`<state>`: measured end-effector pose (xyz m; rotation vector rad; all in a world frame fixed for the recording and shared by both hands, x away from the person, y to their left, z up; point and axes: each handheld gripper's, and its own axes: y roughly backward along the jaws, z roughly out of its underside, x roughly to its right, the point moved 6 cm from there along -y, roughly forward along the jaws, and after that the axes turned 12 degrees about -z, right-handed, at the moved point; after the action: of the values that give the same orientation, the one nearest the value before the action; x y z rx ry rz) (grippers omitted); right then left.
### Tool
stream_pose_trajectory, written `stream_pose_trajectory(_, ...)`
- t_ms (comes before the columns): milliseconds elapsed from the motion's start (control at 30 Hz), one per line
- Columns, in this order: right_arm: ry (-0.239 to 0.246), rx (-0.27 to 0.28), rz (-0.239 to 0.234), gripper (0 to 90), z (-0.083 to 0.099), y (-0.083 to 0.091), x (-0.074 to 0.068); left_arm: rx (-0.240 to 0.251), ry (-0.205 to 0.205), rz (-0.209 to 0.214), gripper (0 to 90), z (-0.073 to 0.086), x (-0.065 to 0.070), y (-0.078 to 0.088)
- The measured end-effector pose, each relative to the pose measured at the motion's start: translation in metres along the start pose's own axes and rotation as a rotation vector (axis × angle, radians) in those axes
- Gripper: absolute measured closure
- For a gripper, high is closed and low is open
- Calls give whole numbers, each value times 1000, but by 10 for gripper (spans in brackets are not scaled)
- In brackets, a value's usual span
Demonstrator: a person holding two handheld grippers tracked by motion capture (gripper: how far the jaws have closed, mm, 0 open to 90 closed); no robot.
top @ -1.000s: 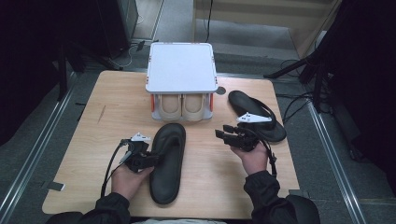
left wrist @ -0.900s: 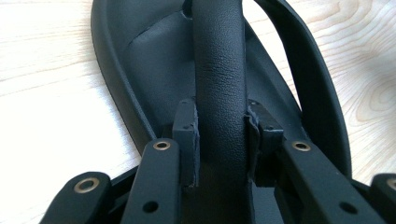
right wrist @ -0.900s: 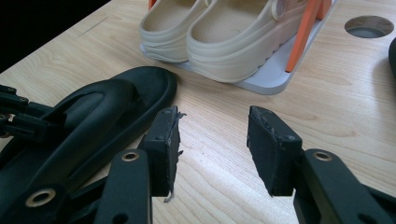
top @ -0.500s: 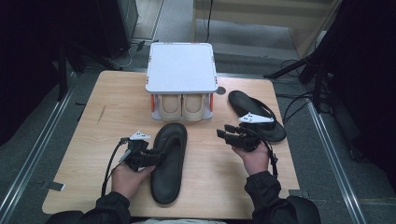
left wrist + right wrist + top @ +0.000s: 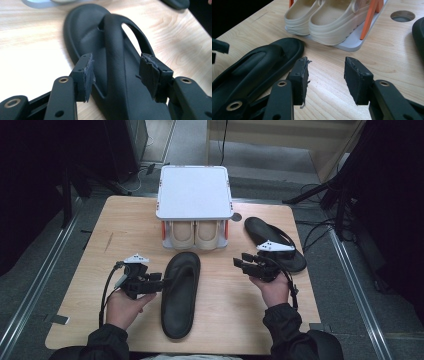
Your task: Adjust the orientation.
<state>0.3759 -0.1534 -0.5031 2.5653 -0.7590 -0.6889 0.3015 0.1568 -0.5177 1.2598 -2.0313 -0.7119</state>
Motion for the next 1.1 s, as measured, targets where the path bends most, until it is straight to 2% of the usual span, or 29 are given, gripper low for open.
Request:
stream_pose_trajectory(67,1,0,3,553,0,0,1,14,4,-4,449,-2,-5,3)
stream_pose_trajectory(200,0,0,7,557,-1,1,2,5,0,-18,432,-3,-15,5)
stream_pose_trajectory(333,-5,6,10,564,-1,3,4,23,11,11,420,-6,-22,9)
stream_pose_trajectory(367,-7,7,12,569,-1,5,4,23,-5,-1,419,-6,-25,9)
stream_pose_trajectory(500,-5,8,26,602,-1,10,8,0,-29,-22,411,-6,-34,7)
stream_pose_trajectory(633,-15,12,38,619,0,14,14,3,-16,-32,409,-9,-43,5)
stream_pose_trajectory(767,0,-5,68,641,2,16,21,5,-12,-20,403,-12,-49,4)
stream_pose_trajectory(1000,-19,-19,102,692,7,20,30,11,-15,-21,401,-18,-55,2)
stream_pose_trajectory(1100,-26,-33,121,748,12,21,36,13,-14,-27,401,-20,-60,2)
